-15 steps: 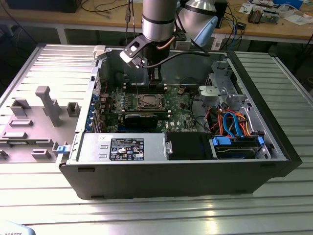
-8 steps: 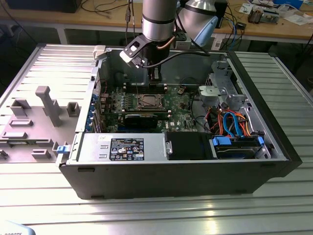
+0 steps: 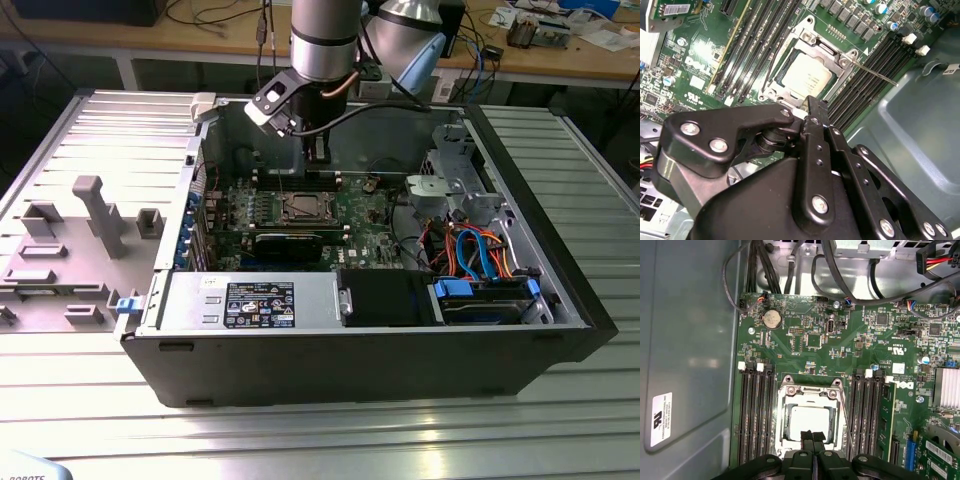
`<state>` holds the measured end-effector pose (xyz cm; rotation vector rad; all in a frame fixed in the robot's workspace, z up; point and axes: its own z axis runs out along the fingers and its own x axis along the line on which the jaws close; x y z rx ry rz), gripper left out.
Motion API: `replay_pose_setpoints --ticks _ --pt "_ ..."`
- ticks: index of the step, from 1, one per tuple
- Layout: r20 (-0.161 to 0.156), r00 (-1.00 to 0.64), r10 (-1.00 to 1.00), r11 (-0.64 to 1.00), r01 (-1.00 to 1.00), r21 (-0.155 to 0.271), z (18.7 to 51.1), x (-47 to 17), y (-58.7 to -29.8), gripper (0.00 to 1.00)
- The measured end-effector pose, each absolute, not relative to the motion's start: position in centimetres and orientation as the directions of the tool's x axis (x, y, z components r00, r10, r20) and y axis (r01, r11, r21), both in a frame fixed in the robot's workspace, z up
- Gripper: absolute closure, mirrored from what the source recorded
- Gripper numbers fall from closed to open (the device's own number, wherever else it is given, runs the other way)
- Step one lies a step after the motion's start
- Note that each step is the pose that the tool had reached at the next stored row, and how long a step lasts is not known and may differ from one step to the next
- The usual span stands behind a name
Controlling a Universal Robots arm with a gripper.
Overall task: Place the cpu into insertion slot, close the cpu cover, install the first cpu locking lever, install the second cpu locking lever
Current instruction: 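Install the first cpu locking lever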
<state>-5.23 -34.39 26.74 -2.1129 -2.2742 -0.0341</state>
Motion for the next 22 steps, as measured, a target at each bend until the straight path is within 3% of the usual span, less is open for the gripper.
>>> replay_pose_setpoints --ticks 22 --pt "0.045 -0.073 0.996 0.074 0.997 -0.009 27.49 -5.23 -34.39 0.89"
